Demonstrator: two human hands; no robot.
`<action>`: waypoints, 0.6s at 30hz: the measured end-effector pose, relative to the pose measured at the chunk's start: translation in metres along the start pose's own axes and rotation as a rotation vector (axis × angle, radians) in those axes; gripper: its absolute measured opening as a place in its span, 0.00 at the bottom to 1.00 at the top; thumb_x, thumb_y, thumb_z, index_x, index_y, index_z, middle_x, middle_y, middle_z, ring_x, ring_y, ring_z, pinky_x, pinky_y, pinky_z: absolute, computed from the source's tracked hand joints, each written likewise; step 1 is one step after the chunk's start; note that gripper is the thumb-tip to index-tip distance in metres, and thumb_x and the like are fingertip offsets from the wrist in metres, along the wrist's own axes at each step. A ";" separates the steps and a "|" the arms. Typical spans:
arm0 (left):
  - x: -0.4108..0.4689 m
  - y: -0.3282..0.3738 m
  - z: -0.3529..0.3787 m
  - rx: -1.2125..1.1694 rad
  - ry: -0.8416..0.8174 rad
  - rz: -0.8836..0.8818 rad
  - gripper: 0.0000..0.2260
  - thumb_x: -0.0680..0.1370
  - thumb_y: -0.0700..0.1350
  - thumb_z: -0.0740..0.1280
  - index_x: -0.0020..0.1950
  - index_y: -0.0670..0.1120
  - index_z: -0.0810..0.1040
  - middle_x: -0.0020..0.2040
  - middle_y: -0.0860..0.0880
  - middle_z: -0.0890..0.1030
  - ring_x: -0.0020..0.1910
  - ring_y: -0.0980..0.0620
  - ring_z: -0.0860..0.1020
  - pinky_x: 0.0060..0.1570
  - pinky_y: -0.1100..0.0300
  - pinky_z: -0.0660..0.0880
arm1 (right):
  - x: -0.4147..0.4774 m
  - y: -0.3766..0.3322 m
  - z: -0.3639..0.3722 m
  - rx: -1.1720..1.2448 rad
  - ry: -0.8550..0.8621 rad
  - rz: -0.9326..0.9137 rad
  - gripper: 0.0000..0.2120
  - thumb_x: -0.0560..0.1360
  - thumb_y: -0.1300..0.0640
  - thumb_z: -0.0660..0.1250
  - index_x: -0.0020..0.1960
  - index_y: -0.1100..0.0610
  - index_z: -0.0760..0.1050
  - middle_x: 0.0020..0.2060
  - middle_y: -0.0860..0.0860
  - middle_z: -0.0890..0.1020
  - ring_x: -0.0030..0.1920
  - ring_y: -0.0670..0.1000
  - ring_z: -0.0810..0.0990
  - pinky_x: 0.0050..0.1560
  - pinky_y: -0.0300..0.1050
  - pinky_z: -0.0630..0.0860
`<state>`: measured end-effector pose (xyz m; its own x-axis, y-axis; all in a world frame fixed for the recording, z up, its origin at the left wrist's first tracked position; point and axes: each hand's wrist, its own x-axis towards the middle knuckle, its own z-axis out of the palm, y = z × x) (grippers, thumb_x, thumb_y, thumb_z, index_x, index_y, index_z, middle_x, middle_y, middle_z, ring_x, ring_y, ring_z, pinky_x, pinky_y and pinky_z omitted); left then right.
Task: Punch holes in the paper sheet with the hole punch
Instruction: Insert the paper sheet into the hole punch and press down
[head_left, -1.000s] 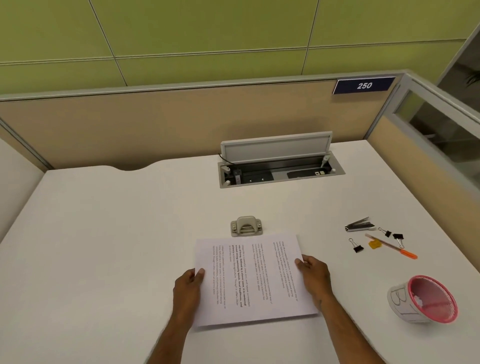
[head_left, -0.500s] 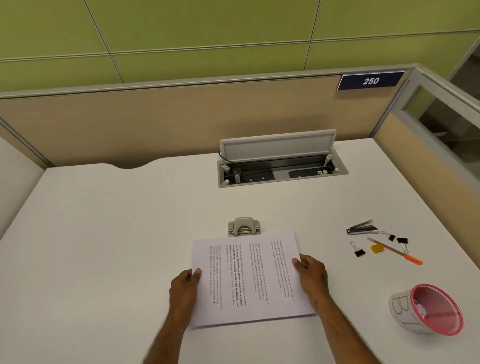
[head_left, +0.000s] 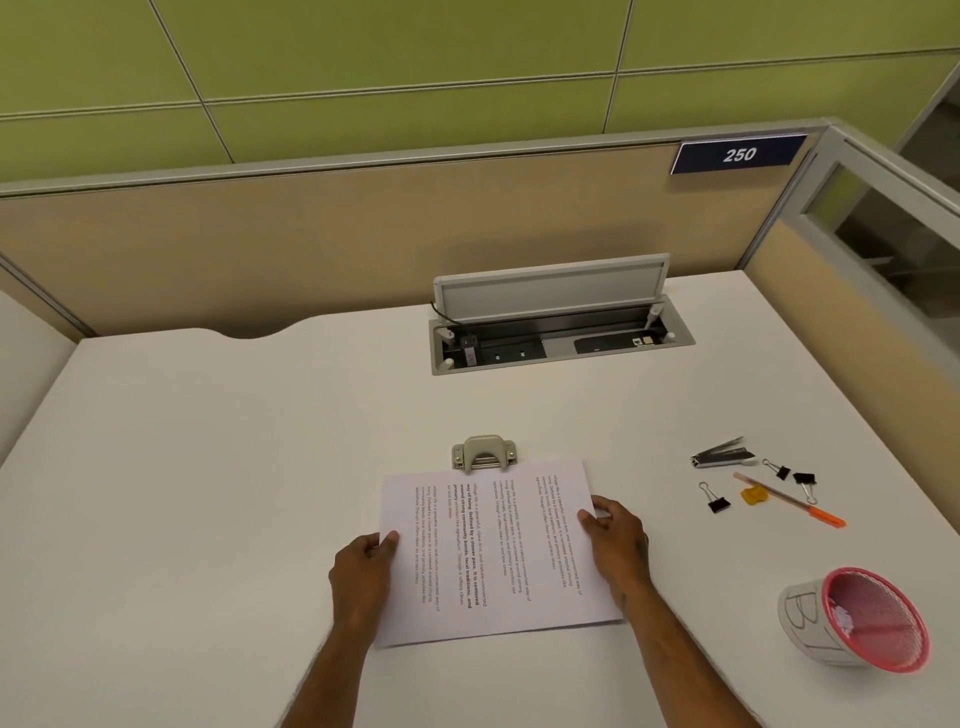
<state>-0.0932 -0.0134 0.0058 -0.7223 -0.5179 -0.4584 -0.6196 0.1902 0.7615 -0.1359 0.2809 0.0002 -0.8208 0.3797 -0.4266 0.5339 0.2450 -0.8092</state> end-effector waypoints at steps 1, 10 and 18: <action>0.001 0.001 0.000 -0.002 0.012 0.004 0.08 0.78 0.49 0.68 0.43 0.47 0.81 0.39 0.52 0.84 0.41 0.50 0.80 0.38 0.57 0.72 | 0.000 0.000 0.000 0.003 0.003 0.001 0.15 0.78 0.59 0.66 0.64 0.60 0.75 0.56 0.58 0.82 0.54 0.57 0.80 0.57 0.48 0.77; 0.011 0.006 0.002 0.047 0.049 0.029 0.08 0.79 0.47 0.67 0.48 0.45 0.82 0.42 0.48 0.83 0.43 0.49 0.78 0.43 0.56 0.70 | 0.003 -0.005 0.003 -0.004 0.009 0.001 0.15 0.78 0.59 0.67 0.64 0.60 0.76 0.56 0.58 0.82 0.54 0.57 0.80 0.58 0.50 0.77; 0.015 0.006 0.004 0.064 0.060 0.041 0.09 0.79 0.47 0.66 0.49 0.43 0.83 0.44 0.47 0.84 0.46 0.45 0.80 0.45 0.55 0.72 | 0.006 -0.009 0.006 -0.009 0.009 0.001 0.15 0.78 0.59 0.66 0.64 0.60 0.75 0.56 0.58 0.82 0.55 0.57 0.80 0.59 0.51 0.78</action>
<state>-0.1093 -0.0173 0.0018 -0.7291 -0.5572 -0.3975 -0.6094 0.2642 0.7476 -0.1466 0.2756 0.0020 -0.8185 0.3882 -0.4235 0.5364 0.2526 -0.8053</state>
